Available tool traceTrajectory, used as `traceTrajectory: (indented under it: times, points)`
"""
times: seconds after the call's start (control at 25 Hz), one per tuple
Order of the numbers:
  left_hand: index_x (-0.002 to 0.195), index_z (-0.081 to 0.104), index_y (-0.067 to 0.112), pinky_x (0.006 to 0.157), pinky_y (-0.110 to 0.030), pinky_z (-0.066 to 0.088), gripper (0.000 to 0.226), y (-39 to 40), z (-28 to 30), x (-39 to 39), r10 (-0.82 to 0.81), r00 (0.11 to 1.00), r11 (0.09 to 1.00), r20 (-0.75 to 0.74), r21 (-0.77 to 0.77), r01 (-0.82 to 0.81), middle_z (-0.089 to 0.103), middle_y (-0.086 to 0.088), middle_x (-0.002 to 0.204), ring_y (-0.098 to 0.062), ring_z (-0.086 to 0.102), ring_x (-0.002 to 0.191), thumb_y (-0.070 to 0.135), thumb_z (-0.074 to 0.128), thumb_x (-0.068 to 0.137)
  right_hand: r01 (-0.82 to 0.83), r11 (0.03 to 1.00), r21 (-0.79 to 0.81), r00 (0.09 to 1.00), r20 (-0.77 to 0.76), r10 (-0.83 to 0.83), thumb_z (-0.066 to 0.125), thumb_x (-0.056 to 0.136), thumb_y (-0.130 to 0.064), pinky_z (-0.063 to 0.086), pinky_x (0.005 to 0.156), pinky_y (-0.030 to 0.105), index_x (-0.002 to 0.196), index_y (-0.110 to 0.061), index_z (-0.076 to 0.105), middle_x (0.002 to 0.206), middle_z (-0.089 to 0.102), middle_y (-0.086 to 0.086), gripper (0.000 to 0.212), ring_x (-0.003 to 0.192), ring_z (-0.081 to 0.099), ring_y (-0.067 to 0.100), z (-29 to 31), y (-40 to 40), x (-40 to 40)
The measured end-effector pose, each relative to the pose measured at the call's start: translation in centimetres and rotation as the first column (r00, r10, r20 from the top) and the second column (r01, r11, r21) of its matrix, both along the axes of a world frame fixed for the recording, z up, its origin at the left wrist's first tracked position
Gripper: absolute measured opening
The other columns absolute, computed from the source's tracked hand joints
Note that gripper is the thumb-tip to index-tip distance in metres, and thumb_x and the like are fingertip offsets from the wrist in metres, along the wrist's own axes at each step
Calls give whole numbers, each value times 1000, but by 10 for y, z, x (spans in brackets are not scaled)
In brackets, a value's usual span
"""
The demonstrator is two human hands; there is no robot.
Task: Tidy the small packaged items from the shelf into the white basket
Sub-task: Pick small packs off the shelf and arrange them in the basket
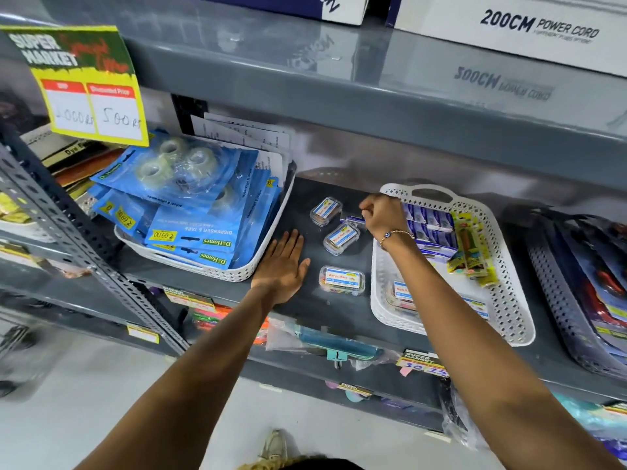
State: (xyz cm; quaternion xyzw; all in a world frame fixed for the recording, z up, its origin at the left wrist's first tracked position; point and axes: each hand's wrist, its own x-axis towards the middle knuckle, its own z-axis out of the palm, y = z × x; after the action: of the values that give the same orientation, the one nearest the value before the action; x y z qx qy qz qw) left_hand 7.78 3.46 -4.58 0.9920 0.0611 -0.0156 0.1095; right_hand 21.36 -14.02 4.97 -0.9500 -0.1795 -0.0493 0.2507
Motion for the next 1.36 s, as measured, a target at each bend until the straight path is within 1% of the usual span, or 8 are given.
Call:
traceTrajectory:
  times: [0.2, 0.36, 0.64, 0.8, 0.92, 1.04, 1.16, 1.36]
  points:
    - [152, -2, 14, 121, -34, -3, 63, 0, 0, 2, 10, 1000, 1000, -18, -2, -10, -5, -2, 162, -17, -7, 149, 44, 18, 100, -37, 828, -560, 999, 0, 44, 60, 84, -5, 39, 102, 42, 105, -11, 68, 110, 70, 17, 24, 108, 62, 34, -13, 28, 9]
    - [152, -3, 14, 122, -36, -3, 62, 1, -1, 3, 4, 999, 1000, -32, 15, -4, -6, -3, 162, -17, -8, 149, 43, 15, 100, -19, 802, -597, 998, 33, 49, 59, 84, -5, 33, 101, 40, 97, -11, 68, 103, 72, 15, 16, 104, 63, 31, -18, 30, 10]
    - [152, 1, 14, 121, -33, -5, 61, 1, -3, 1, -8, 1000, 1000, 0, -3, 8, -4, -2, 162, -16, -7, 149, 43, 17, 100, 118, 988, 95, 993, 9, -120, 65, 80, -18, 49, 87, 30, 96, -10, 72, 94, 75, 16, 19, 92, 68, 30, -8, 1, 1]
    - [152, 2, 14, 120, -33, -6, 61, 1, -3, 1, -10, 1000, 1000, 6, -4, 10, -3, -2, 162, -17, -6, 149, 42, 18, 100, 292, 819, 494, 949, -257, -183, 67, 82, -9, 48, 66, 11, 92, 6, 72, 67, 77, 3, 18, 64, 66, 4, 7, -37, -3]
    - [152, 1, 14, 121, -33, -5, 61, 1, -3, 3, -4, 1000, 1000, -13, 1, 4, -4, -2, 162, -16, -7, 149, 42, 17, 100, 420, 510, 751, 893, -443, -84, 54, 86, 12, 52, 51, 17, 75, 2, 61, 42, 65, -15, 17, 44, 63, -6, 9, -67, -14]
    - [152, -1, 14, 120, -33, -5, 60, 0, -3, 4, 0, 999, 999, -36, 35, 1, -6, -2, 162, -16, -8, 149, 42, 15, 101, 468, 446, 763, 856, -517, -14, 53, 87, 8, 54, 68, 28, 66, -17, 51, 49, 69, -13, 33, 57, 69, 2, 6, -96, -31]
    - [152, -2, 13, 121, -34, -4, 60, -1, -3, 5, -1, 999, 998, -38, 62, 3, -6, -3, 162, -17, -7, 149, 42, 13, 101, 429, 574, 698, 877, -475, -78, 66, 82, 3, 54, 78, 28, 67, -17, 56, 60, 70, -8, 27, 74, 63, 19, -2, -114, -40]
    - [152, -3, 13, 121, -35, -3, 61, 0, -6, 6, -1, 999, 997, -39, 74, 4, -7, -3, 162, -17, -7, 149, 42, 13, 101, 374, 712, 594, 913, -372, -168, 74, 77, 1, 47, 50, 0, 74, -18, 57, 102, 61, 11, 25, 91, 58, 22, -8, -129, -52]
